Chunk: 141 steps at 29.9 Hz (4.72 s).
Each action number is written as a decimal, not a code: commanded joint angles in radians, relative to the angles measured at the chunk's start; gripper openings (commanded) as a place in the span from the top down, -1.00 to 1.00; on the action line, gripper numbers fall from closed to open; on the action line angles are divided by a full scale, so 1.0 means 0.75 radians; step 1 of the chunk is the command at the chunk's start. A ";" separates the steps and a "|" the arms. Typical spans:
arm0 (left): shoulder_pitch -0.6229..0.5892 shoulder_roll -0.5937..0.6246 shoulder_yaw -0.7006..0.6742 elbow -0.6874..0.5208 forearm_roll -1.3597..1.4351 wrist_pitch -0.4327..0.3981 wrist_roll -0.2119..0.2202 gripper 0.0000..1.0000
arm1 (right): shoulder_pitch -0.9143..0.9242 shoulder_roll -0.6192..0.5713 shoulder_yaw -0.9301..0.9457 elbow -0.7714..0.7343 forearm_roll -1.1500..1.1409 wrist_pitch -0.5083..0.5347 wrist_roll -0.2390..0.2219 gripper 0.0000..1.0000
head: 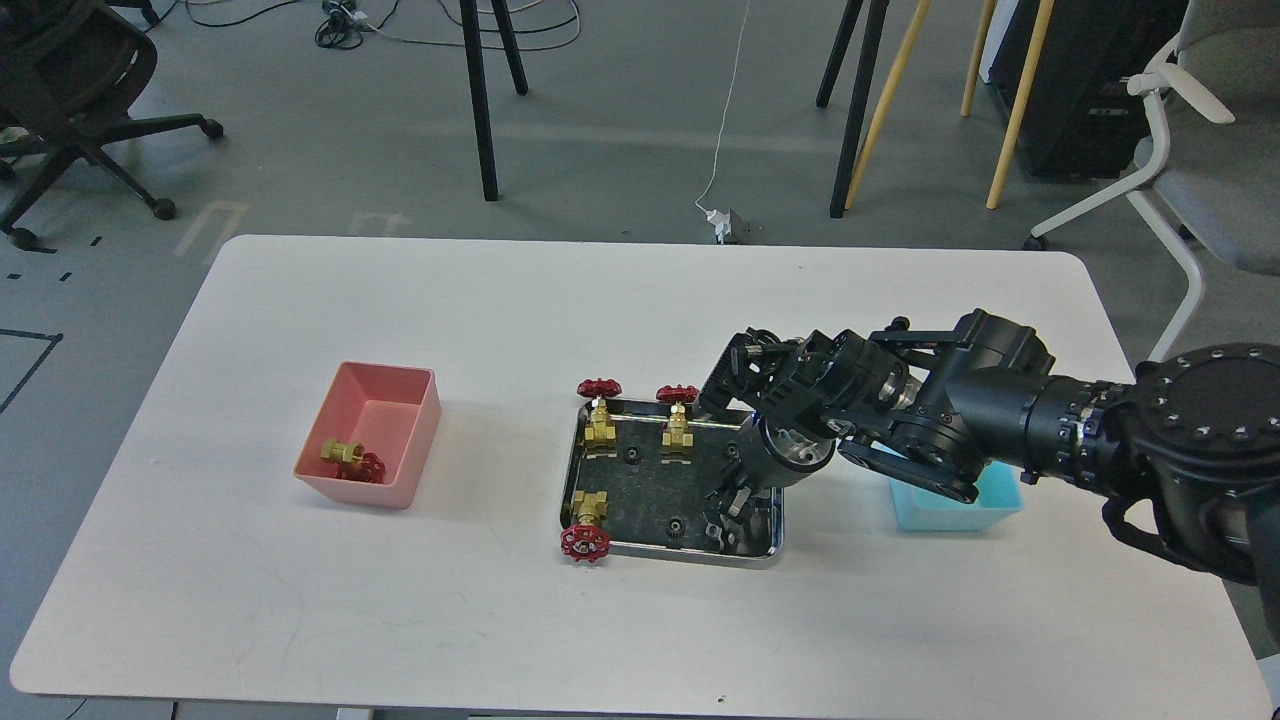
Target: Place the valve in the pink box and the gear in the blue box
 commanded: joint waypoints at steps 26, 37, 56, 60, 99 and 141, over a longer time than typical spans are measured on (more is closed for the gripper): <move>0.000 0.003 0.000 0.000 -0.002 0.003 0.000 -1.00 | -0.004 0.000 -0.037 0.009 -0.001 0.000 0.002 0.41; -0.002 -0.001 -0.002 0.037 -0.002 -0.003 0.000 -1.00 | 0.006 0.000 -0.035 0.011 -0.001 0.000 0.000 0.71; 0.002 -0.007 -0.002 0.037 -0.002 -0.003 -0.002 -1.00 | 0.170 -0.476 0.223 0.162 0.115 0.000 0.000 0.71; 0.002 -0.013 -0.004 0.037 -0.002 -0.001 -0.002 -1.00 | 0.131 -0.644 0.225 0.228 0.117 0.000 0.000 0.71; 0.010 -0.021 0.002 0.035 -0.002 0.001 0.002 -1.00 | -0.035 -0.869 0.609 0.235 0.250 0.000 -0.041 -0.72; -0.051 -0.608 0.090 0.444 -0.037 -0.077 0.162 -1.00 | 0.129 -0.217 1.101 -0.707 1.999 -0.566 -0.407 -0.98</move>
